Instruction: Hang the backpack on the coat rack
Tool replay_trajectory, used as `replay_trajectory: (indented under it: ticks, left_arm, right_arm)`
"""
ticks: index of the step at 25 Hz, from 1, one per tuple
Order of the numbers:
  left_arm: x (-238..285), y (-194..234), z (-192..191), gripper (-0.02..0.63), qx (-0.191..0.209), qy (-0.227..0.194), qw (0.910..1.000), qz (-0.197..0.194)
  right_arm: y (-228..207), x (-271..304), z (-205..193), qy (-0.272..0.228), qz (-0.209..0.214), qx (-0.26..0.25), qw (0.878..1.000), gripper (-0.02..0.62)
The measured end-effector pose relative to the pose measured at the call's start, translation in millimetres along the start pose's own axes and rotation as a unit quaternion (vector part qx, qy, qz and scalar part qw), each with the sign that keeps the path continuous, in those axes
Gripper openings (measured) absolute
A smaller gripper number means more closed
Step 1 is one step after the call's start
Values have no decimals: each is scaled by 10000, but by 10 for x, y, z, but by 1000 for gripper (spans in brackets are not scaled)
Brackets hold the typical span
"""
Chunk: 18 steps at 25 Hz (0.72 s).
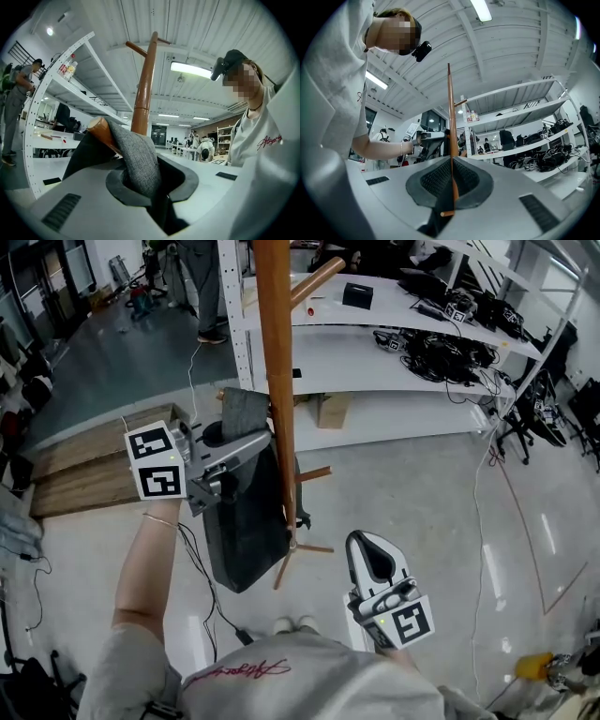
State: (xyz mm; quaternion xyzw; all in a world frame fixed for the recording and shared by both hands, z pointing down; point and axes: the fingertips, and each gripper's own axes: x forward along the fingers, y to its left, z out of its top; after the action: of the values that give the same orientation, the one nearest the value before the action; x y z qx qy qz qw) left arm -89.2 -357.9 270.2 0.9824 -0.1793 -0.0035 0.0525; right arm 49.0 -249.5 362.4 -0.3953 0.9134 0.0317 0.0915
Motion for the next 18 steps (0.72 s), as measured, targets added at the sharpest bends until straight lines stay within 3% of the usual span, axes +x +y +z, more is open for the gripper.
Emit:
replay_trajectory:
  ticks: [4, 7, 11, 15, 18]
  left_arm:
    - [4, 60, -11, 83, 178, -255, 9993, 192]
    - [-113, 113, -2, 173, 242, -530, 9965, 594]
    - [-299, 198, -53, 230, 114, -717, 9909, 1133]
    - [-517, 254, -142, 268, 83, -856, 9807, 1753]
    - [-746, 231, -238, 268, 119, -989, 9669, 2348]
  right_arm:
    - [66, 30, 13, 3, 85, 9, 10000, 21]
    - [123, 38, 26, 20, 148, 13, 9999, 21]
    - [113, 33, 11, 33, 175, 26, 9998, 21]
    - [154, 38, -13, 26, 277, 13, 9996, 21]
    - [206, 53, 22, -23, 410, 23, 9992, 21]
